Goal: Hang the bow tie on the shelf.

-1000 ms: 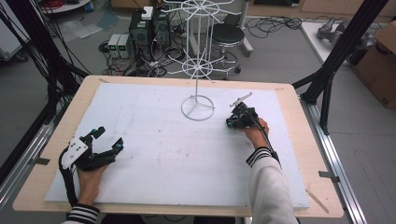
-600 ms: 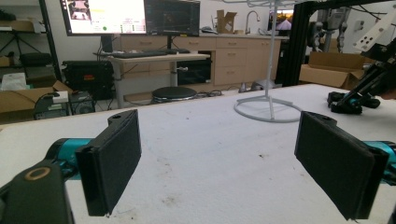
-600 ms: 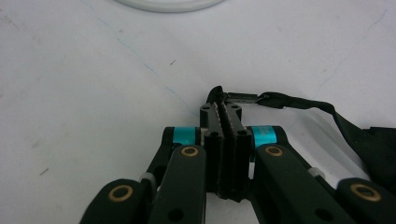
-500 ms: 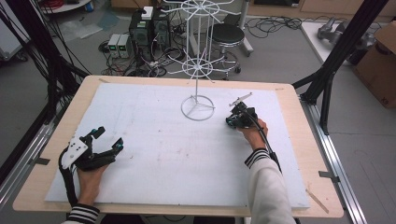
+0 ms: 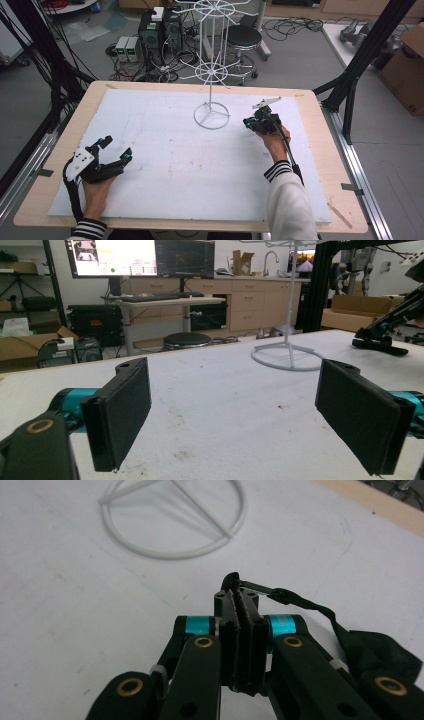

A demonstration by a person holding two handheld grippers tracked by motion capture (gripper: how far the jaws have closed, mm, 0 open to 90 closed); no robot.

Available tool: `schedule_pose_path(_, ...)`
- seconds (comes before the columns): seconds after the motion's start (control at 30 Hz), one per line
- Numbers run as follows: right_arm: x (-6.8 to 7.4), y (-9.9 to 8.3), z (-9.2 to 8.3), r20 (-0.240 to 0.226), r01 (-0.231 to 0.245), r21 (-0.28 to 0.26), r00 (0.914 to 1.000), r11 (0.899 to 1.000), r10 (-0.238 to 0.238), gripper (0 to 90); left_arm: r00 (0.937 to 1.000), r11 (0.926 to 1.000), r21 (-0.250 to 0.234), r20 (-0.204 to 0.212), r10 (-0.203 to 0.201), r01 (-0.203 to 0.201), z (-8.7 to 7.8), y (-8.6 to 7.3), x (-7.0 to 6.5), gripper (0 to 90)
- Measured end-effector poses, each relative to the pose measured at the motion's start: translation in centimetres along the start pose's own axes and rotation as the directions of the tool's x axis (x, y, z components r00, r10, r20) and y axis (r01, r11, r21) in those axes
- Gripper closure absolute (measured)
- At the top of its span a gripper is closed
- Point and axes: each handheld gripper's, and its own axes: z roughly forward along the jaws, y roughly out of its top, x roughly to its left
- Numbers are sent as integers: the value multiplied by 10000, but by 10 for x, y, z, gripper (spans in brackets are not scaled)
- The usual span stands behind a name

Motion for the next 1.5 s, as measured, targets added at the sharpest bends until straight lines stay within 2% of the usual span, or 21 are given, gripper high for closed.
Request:
schedule_pose_path(0.27, -1, 2, -19, 136, -318, -1153, 9993, 9928, 336, 878, 10000, 10000, 12, -3, 14, -14, 0, 0, 0, 152)
schedule_pose_path(0.47, 1, 5, -33, -46, -521, -2030, 9986, 9778, 522, 878, 10000, 10000, 1, -15, 13, -13, 0, 0, -1, 152)
schedule_pose_path(0.5, 1, 5, -38, -235, -684, -2427, 9976, 9677, 646, 878, 10000, 10000, 13, -18, 14, -14, 0, 0, -1, 152)
schedule_pose_path(0.53, 1, 5, -38, -235, -684, -2427, 9976, 9677, 646, 878, 10000, 10000, 2, -28, 10, -10, 0, 0, -1, 152)
schedule_pose_path(0.57, 2, 6, -43, -492, -959, -2898, 9951, 9523, 852, 878, 10000, 10000, 29, -34, 44, -43, 0, 0, -1, 152)
schedule_pose_path(0.6, 2, 6, -43, -492, -959, -2898, 9951, 9523, 852, 878, 10000, 10000, 29, -34, 44, -43, 0, 0, -1, 152)
schedule_pose_path(0.63, 3, 7, -48, -600, -1071, -3217, 9939, 9408, 926, 878, 10000, 10000, 26, -36, 62, -62, 0, 0, -1, 152)
schedule_pose_path(0.67, 3, 7, -48, -600, -1071, -3217, 9939, 9408, 926, 878, 10000, 10000, 32, -43, 65, -65, 0, 0, -1, 152)
schedule_pose_path(0.83, 8, 10, -60, -702, -1127, -3966, 9933, 9111, 923, 880, 9999, 10000, 32, -58, 85, -84, 0, 0, -1, 152)
schedule_pose_path(0.87, 8, 10, -60, -702, -1127, -3966, 9933, 9111, 923, 880, 9999, 10000, 29, -61, 89, -88, 0, 0, -1, 152)
schedule_pose_path(0.9, 9, 11, -63, -803, -1217, -4190, 9921, 8998, 968, 880, 9999, 10000, 25, -72, 90, -90, 0, 0, -1, 152)
schedule_pose_path(0.93, 9, 11, -63, -803, -1217, -4190, 9921, 8998, 968, 880, 9999, 10000, 25, -72, 90, -90, 0, 0, -1, 152)
schedule_pose_path(0.97, 9, 10, -66, -969, -1374, -4492, 9898, 8828, 1048, 880, 9999, 9999, 28, -75, 98, -98, 0, 0, -1, 152)
schedule_pose_path(1.0, 9, 10, -66, -969, -1374, -4492, 9898, 8828, 1048, 880, 9999, 9999, 37, -81, 103, -103, 0, 0, -1, 152)
schedule_pose_path(1.03, 8, 10, -71, -1115, -1546, -4823, 9871, 8623, 1146, 880, 9999, 9999, 39, -82, 104, -104, 0, 0, -1, 152)
schedule_pose_path(1.07, 8, 10, -71, -1115, -1546, -4823, 9871, 8623, 1146, 880, 9999, 9999, 32, -88, 97, -97, 0, 0, -1, 152)
schedule_pose_path(1.1, 8, 10, -76, -1087, -1612, -5026, 9865, 8494, 1229, 880, 9999, 10000, 25, -92, 95, -95, 0, 0, -1, 152)
schedule_pose_path(1.13, 8, 10, -76, -1087, -1612, -5026, 9865, 8494, 1229, 880, 9999, 10000, 32, -86, 95, -94, 0, 0, -1, 152)
schedule_pose_path(1.23, 7, 10, -82, -1088, -1674, -5309, 9857, 8308, 1291, 880, 9999, 9999, 33, -84, 97, -97, 0, 0, -1, 152)
schedule_pose_path(1.47, 7, 16, -92, -1017, -1752, -5598, 9845, 8099, 1427, 880, 9999, 10000, 20, -89, 93, -93, 0, 0, -1, 152)
schedule_pose_path(1.5, 10, 20, -94, -895, -1634, -5839, 9865, 7952, 1370, 880, 9999, 9999, 35, -100, 117, -116, 0, 0, -1, 152)
